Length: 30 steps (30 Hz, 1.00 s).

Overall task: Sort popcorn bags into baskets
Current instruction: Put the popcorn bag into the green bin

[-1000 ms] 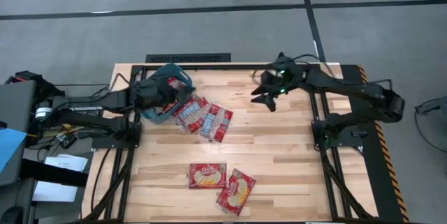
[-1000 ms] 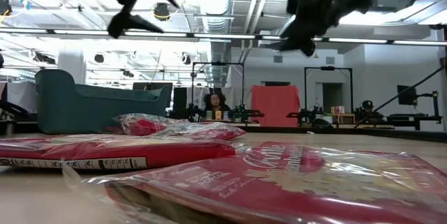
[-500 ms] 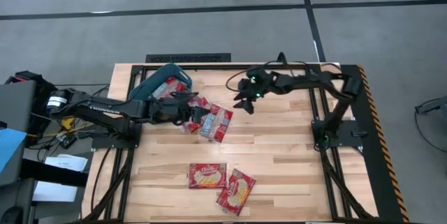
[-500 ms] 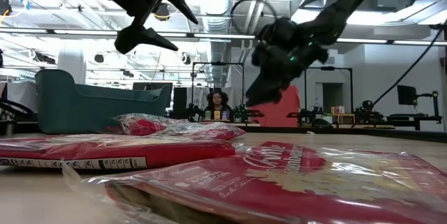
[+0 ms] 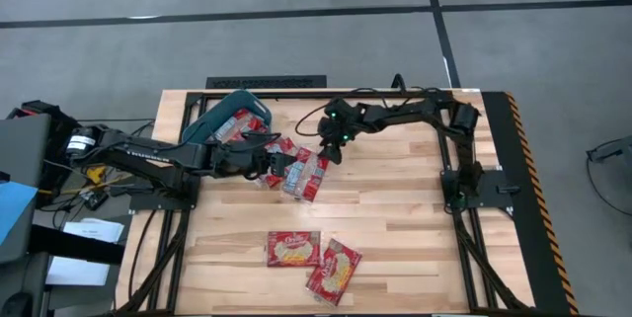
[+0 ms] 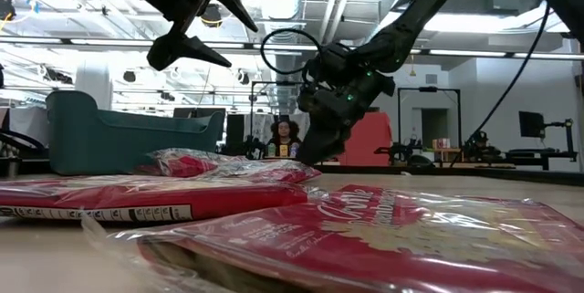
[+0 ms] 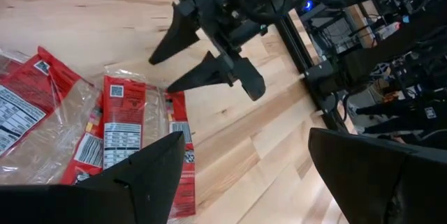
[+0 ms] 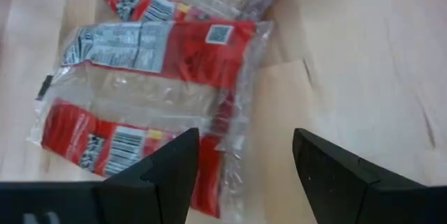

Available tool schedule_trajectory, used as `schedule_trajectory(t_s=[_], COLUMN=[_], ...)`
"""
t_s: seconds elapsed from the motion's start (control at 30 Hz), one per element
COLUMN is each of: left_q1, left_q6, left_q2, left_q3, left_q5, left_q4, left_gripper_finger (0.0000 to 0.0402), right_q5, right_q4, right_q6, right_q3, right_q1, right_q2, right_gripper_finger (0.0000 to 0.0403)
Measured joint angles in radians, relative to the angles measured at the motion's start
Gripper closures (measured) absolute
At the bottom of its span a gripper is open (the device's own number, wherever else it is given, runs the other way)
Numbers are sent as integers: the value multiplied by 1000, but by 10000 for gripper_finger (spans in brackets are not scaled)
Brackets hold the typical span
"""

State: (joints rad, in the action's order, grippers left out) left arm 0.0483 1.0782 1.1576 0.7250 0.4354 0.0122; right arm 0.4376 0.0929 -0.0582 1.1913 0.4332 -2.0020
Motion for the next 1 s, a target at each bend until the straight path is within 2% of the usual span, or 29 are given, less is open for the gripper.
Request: schedule_trajectory(t_s=[0.37,0.57,0.7,0.9,1.0], left_q1=[0,0,1,3,12], left_q6=[-12,-11,-11,-18,-19], left_q2=[0,0,0,0,0], left_q3=[0,0,0,0,0], left_q5=[26,26,24,21,20], left_q4=[-3,-3,-4,-9,-12], left_gripper_finger=[109,109,109,109,109], right_q5=[-26,-102,-103,-99,-101], right_q4=[4,2,15,51,57], right_q6=[45,84,95,95,134], right_q3=[-1,-1,-1,-1,-1], right_q1=[-63,-110,-137,-181,-196], right_q2=[1,1,1,1,1], right_gripper_finger=[147,165,227,377,388])
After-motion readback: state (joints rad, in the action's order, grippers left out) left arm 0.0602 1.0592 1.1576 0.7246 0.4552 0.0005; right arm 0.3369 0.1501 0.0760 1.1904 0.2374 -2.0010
